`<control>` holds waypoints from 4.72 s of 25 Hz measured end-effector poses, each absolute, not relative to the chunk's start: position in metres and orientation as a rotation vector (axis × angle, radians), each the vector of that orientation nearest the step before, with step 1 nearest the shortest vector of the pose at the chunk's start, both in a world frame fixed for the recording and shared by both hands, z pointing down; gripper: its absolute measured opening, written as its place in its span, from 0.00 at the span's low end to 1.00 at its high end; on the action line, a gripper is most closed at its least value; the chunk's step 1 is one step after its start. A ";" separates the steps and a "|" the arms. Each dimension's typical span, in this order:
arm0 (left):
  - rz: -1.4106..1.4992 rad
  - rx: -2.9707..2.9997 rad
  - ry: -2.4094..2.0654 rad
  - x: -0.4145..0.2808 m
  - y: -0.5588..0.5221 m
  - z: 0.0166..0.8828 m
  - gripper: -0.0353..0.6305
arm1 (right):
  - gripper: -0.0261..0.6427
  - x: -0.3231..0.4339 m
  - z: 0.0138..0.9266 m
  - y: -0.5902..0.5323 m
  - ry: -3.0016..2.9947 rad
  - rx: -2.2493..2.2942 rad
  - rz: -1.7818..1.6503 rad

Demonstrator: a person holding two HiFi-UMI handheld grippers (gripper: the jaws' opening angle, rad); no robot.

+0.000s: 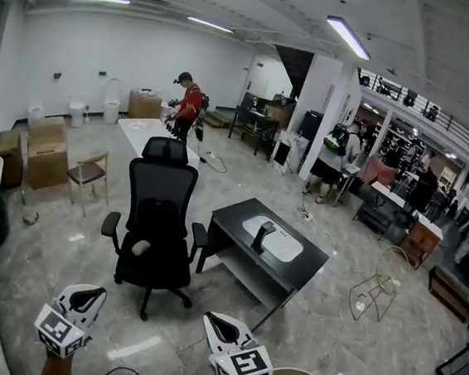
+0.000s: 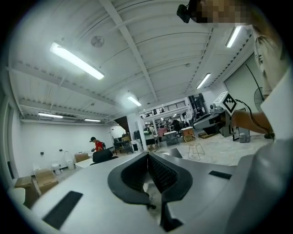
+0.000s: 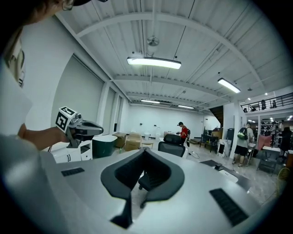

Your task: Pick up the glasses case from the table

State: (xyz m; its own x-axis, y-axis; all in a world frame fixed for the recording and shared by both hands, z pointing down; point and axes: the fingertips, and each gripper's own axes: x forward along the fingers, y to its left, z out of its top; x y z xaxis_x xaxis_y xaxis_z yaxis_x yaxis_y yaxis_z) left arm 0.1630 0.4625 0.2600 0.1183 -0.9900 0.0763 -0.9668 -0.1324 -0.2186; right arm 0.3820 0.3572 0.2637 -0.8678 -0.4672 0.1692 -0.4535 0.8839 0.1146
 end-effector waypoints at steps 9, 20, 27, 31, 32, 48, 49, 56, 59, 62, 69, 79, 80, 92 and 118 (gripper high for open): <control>-0.353 -2.235 2.049 0.181 0.466 0.278 0.08 | 0.08 0.394 0.275 0.345 -2.895 0.639 -0.093; -0.299 -2.347 1.969 0.154 0.410 0.287 0.08 | 0.08 0.380 0.286 0.309 -2.838 0.773 -0.054; -0.264 -2.429 1.825 0.098 0.358 0.293 0.08 | 0.08 0.336 0.285 0.286 -2.784 0.892 -0.040; -0.237 -2.483 1.758 0.062 0.328 0.299 0.08 | 0.08 0.301 0.284 0.275 -2.751 0.957 -0.043; -0.232 -2.496 1.748 0.053 0.323 0.301 0.08 | 0.08 0.292 0.284 0.272 -2.742 0.967 -0.041; -0.167 -2.692 1.646 -0.068 0.275 0.333 0.08 | 0.08 0.154 0.296 0.233 -2.644 1.061 -0.043; -0.159 -2.680 1.645 -0.076 0.272 0.335 0.08 | 0.08 0.147 0.295 0.230 -2.643 1.058 -0.040; -0.159 -2.671 1.688 -0.100 0.248 0.362 0.08 | 0.08 0.123 0.314 0.196 -2.643 0.999 -0.018; -0.198 -2.696 1.714 -0.096 0.227 0.366 0.08 | 0.08 0.121 0.325 0.156 -2.657 0.981 -0.002; -0.251 -2.663 1.788 -0.105 0.200 0.367 0.08 | 0.08 0.107 0.333 0.101 -2.707 0.935 0.019; -0.274 -2.531 2.002 -0.087 0.154 0.358 0.08 | 0.08 0.097 0.321 0.022 -2.814 0.685 0.020; -0.250 -2.415 2.120 -0.053 0.064 0.386 0.08 | 0.08 0.131 0.341 -0.089 -2.855 0.554 0.031; -0.260 -2.409 2.130 -0.048 0.061 0.384 0.08 | 0.08 0.134 0.342 -0.096 -2.860 0.548 0.042; -0.365 -2.260 2.265 -0.038 0.045 0.346 0.08 | 0.08 0.127 0.338 -0.135 -2.945 0.390 0.142; -0.325 -2.619 1.923 -0.145 -0.135 0.398 0.08 | 0.08 0.034 0.378 -0.218 -2.788 0.672 0.181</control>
